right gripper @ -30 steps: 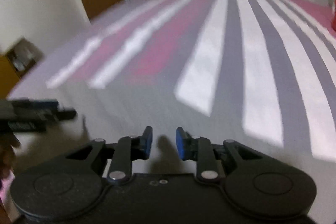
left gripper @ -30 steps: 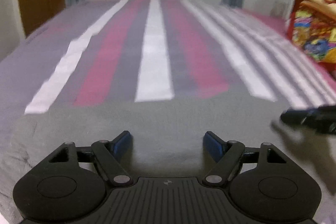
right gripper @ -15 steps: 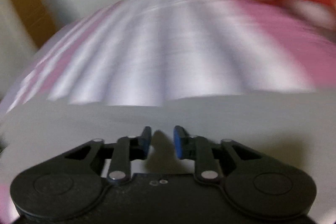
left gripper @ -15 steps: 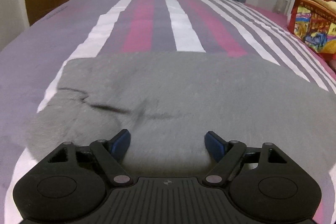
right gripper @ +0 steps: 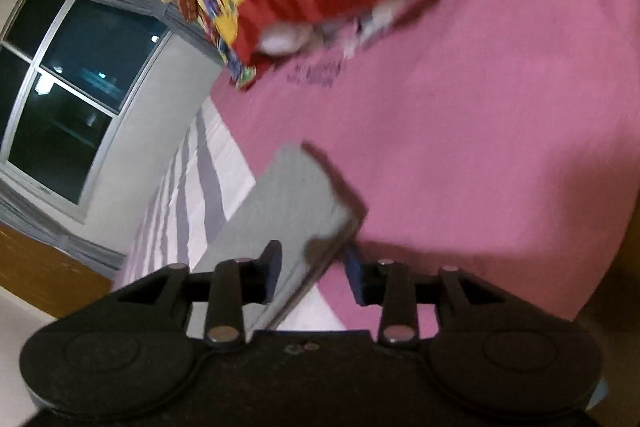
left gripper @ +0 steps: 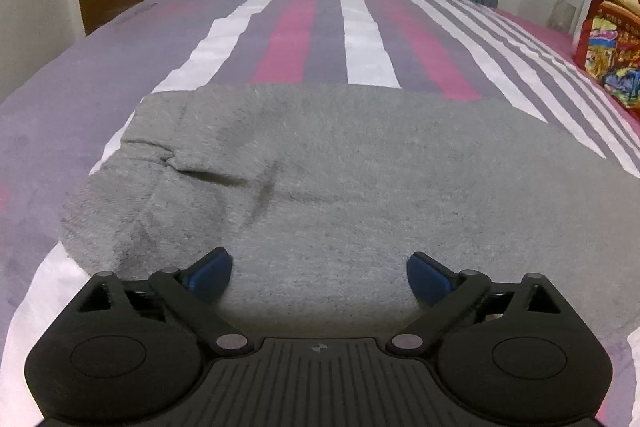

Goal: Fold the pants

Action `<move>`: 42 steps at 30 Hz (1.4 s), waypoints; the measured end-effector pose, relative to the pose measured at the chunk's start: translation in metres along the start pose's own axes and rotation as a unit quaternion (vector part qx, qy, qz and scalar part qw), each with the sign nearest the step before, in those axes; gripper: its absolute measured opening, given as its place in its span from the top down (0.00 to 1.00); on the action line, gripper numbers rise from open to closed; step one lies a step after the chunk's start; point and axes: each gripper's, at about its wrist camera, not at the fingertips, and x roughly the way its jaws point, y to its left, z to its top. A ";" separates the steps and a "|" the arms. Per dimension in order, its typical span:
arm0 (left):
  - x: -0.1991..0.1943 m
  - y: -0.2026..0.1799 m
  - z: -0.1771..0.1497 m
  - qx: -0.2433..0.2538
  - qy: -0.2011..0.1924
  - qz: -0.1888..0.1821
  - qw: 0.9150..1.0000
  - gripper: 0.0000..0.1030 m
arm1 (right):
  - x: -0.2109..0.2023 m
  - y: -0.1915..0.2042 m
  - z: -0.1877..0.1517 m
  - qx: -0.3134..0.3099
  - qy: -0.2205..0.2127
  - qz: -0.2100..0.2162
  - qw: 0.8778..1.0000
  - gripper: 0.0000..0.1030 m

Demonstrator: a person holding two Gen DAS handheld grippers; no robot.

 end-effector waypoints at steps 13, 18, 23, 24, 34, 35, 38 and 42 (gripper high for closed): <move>0.007 -0.005 0.001 -0.001 0.004 0.002 1.000 0.00 | 0.002 0.034 0.008 -0.065 -0.032 -0.037 0.997 0.82; 0.005 -0.004 0.000 -0.001 0.001 -0.004 1.000 0.00 | -0.010 0.037 0.010 -0.045 -0.042 -0.025 0.998 0.74; 0.006 -0.002 -0.003 0.001 -0.004 -0.008 1.000 0.00 | -0.015 0.026 0.005 -0.017 -0.036 -0.031 0.999 0.69; 0.006 -0.003 -0.003 0.001 -0.004 -0.007 1.000 0.00 | -0.013 0.026 0.005 -0.018 -0.033 -0.033 0.999 0.70; 0.003 -0.003 -0.006 0.000 -0.009 -0.008 1.000 0.00 | 0.009 0.046 0.006 -0.040 0.000 -0.046 0.998 0.79; 0.003 -0.003 -0.006 0.000 -0.009 -0.008 1.000 0.00 | 0.012 0.047 0.008 -0.043 0.004 -0.047 0.998 0.88; 0.003 -0.004 -0.006 0.001 -0.007 -0.009 1.000 0.00 | 0.012 0.061 0.011 -0.071 -0.007 -0.039 0.997 0.96; 0.002 -0.003 -0.007 0.004 -0.008 -0.011 1.000 0.00 | -0.013 0.077 0.006 -0.109 -0.083 0.039 0.990 0.96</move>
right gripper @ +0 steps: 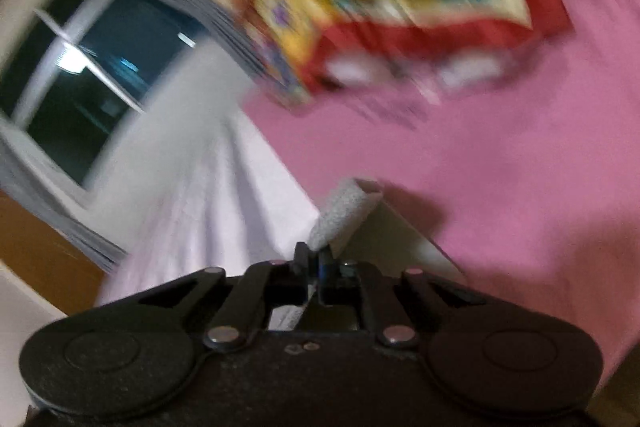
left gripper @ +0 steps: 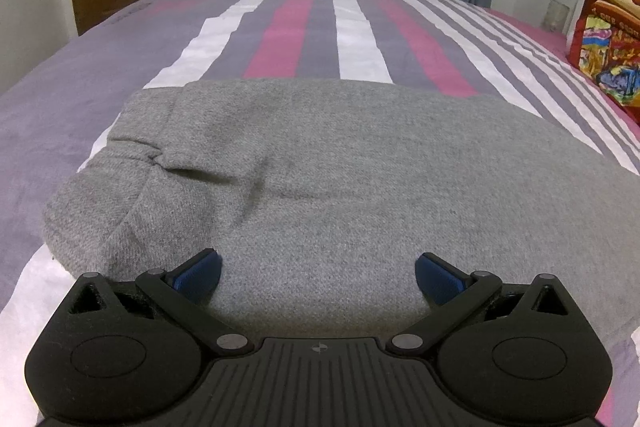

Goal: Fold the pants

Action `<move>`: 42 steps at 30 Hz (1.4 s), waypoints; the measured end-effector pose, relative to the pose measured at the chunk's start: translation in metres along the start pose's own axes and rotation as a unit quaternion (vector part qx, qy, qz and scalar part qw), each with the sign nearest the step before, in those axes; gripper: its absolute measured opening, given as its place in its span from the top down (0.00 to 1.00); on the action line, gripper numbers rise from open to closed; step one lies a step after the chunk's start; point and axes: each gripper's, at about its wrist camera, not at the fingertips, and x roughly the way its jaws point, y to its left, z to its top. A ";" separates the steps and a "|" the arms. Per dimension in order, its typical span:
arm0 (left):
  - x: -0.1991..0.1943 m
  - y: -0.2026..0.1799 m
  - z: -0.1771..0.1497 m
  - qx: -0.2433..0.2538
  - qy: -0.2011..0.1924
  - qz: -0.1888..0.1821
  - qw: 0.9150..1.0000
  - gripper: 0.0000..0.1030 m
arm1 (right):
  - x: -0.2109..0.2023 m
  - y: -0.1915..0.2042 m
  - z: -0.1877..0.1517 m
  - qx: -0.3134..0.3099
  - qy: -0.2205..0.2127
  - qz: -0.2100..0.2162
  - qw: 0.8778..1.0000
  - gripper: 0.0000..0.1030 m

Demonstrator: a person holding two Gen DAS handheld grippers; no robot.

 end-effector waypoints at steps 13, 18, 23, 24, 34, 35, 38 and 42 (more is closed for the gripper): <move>-0.046 0.017 0.008 -0.036 -0.063 0.002 0.997 0.00 | -0.007 -0.056 -0.018 0.108 0.071 -0.055 0.990 0.67; -0.062 0.054 0.002 -0.092 -0.079 0.019 0.992 0.00 | -0.005 -0.059 -0.016 0.131 0.060 -0.038 0.989 0.72; -0.054 0.071 -0.010 -0.118 -0.060 0.030 0.991 0.00 | 0.017 -0.056 -0.018 0.145 0.084 -0.066 0.984 0.78; -0.053 0.072 -0.012 -0.124 -0.057 0.028 0.990 0.00 | 0.019 -0.054 -0.018 0.149 0.084 -0.060 0.983 0.75; -0.033 0.069 -0.020 -0.129 -0.033 0.026 0.991 0.00 | 0.019 -0.046 -0.019 0.105 0.097 -0.090 0.986 0.88; -0.032 0.070 -0.020 -0.134 -0.031 0.025 0.990 0.00 | 0.015 -0.048 -0.018 0.113 0.087 -0.081 0.986 0.86; -0.035 0.073 -0.019 -0.144 -0.048 0.016 0.988 0.00 | -0.008 -0.046 -0.016 0.108 0.039 -0.087 0.990 0.51; -0.025 0.078 -0.018 -0.167 -0.038 0.013 0.985 0.00 | 0.007 -0.064 -0.021 0.155 0.071 -0.074 0.982 0.38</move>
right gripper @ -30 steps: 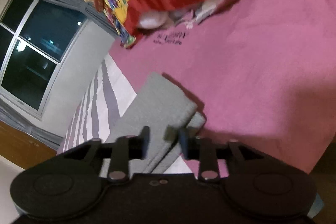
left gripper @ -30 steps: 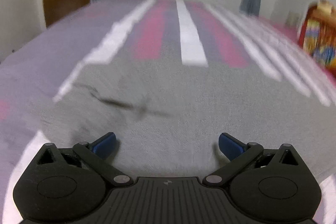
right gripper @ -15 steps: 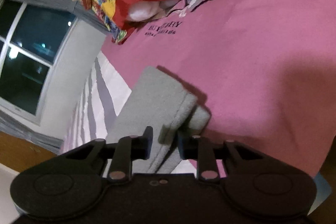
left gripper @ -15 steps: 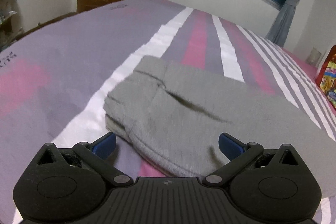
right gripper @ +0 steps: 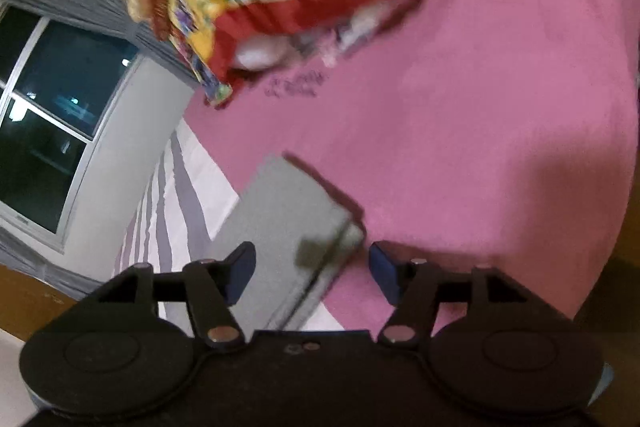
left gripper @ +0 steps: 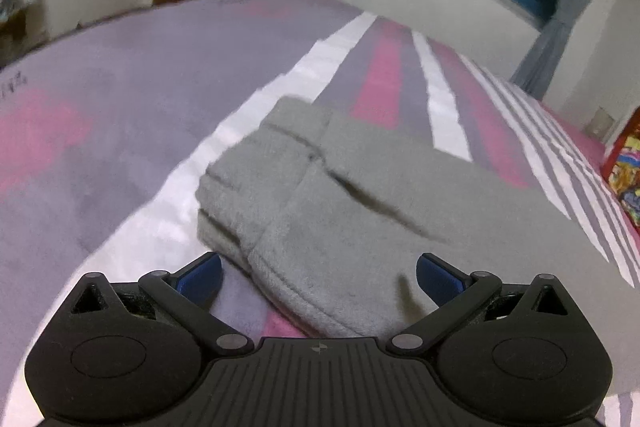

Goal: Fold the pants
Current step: 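Fold the held edge over the stack with the right tool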

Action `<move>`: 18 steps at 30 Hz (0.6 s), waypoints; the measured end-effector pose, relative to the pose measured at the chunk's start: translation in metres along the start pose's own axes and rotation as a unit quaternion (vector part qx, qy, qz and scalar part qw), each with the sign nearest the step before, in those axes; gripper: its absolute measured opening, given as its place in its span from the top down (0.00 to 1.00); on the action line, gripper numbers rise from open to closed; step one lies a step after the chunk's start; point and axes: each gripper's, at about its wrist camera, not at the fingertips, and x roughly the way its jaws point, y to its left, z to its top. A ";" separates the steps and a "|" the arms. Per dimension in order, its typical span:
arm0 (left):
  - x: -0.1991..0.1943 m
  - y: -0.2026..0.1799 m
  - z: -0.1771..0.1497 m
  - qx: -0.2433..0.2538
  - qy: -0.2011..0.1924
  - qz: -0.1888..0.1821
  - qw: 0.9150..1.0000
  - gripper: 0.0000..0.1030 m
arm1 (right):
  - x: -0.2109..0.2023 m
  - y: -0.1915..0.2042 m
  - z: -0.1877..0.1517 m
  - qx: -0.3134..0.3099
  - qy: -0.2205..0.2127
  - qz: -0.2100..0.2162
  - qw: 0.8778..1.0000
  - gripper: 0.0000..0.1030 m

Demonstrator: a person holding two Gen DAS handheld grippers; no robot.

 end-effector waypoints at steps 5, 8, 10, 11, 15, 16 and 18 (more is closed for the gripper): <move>0.027 -0.009 -0.003 0.009 0.028 0.021 0.999 0.00 | 0.026 0.028 0.006 -0.050 0.016 -0.028 0.998 0.87; 0.031 -0.012 -0.001 0.014 0.032 0.027 0.999 0.00 | 0.002 0.054 0.006 -0.100 -0.028 0.020 0.994 0.87; 0.032 -0.011 -0.001 0.015 0.031 0.024 0.999 0.00 | -0.015 0.057 0.003 -0.124 -0.059 0.044 0.990 0.88; 0.032 -0.010 -0.002 0.017 0.031 0.022 0.999 0.00 | -0.016 0.051 0.001 -0.138 -0.068 0.039 0.987 0.88; 0.033 -0.011 0.000 0.021 0.034 0.023 0.999 0.00 | 0.025 0.002 0.002 -0.057 0.007 -0.026 0.998 0.87; 0.034 -0.011 0.001 0.021 0.035 0.023 0.999 0.00 | 0.023 0.005 0.003 -0.058 0.003 -0.027 0.998 0.86; 0.033 -0.010 0.002 0.022 0.035 0.020 0.999 0.00 | 0.023 0.013 0.002 -0.074 0.002 -0.038 0.997 0.85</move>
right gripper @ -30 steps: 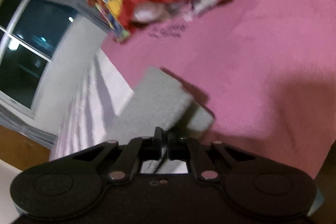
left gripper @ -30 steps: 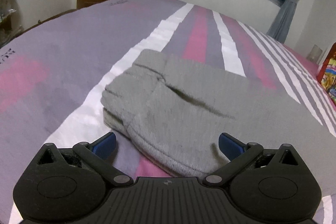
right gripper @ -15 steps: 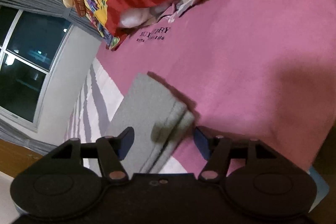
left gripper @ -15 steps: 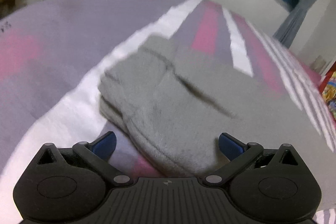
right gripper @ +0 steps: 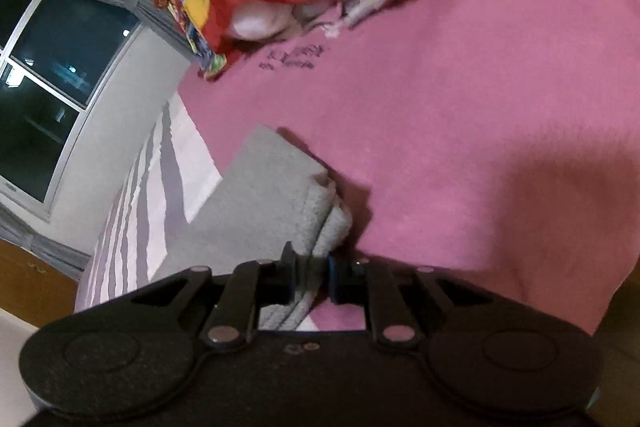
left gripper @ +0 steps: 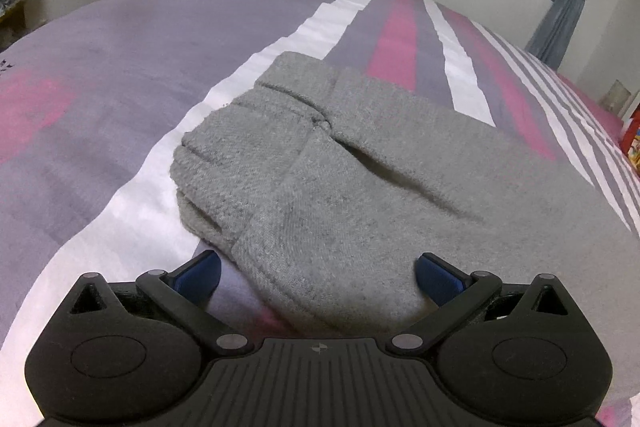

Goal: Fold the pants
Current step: 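Fold the held edge over the stack with the right tool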

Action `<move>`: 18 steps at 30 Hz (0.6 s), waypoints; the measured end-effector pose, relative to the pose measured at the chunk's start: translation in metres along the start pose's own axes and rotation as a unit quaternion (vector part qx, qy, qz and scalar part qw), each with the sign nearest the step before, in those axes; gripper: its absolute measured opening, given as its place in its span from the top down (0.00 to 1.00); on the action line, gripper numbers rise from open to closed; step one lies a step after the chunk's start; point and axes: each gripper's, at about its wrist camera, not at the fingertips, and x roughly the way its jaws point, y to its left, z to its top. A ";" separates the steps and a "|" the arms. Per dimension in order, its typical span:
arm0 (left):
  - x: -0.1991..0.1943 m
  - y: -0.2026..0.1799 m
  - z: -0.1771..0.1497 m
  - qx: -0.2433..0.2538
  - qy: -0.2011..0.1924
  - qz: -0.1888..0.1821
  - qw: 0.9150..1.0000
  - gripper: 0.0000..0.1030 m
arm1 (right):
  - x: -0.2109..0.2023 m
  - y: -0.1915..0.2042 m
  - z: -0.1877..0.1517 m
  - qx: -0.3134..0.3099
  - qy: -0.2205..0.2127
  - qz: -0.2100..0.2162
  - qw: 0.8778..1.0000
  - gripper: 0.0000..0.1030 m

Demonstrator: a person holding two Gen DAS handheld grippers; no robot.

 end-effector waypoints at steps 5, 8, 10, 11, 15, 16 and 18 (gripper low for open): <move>-0.011 0.003 -0.004 0.000 -0.011 -0.002 1.000 0.00 | 0.006 0.010 0.008 -0.020 0.018 -0.023 0.999 0.84; -0.016 0.004 -0.008 0.010 -0.014 -0.004 1.000 0.00 | 0.011 0.018 0.011 -0.030 0.026 -0.040 0.998 0.83; -0.017 0.005 -0.008 0.015 -0.012 -0.005 1.000 0.00 | 0.014 0.022 0.010 -0.031 0.028 -0.048 0.998 0.81; -0.017 0.005 -0.007 0.015 -0.010 -0.006 1.000 0.00 | 0.014 0.022 0.009 -0.029 0.029 -0.050 0.998 0.81; -0.015 0.003 -0.006 0.021 -0.010 -0.004 1.000 0.00 | 0.015 0.021 0.009 -0.026 0.028 -0.061 0.997 0.83; -0.015 0.003 -0.006 0.023 -0.011 -0.004 1.000 0.00 | 0.015 0.022 0.008 -0.028 0.029 -0.064 0.997 0.83; -0.014 0.003 -0.007 0.025 -0.014 -0.006 1.000 0.00 | 0.015 0.024 0.008 -0.030 0.029 -0.069 0.997 0.83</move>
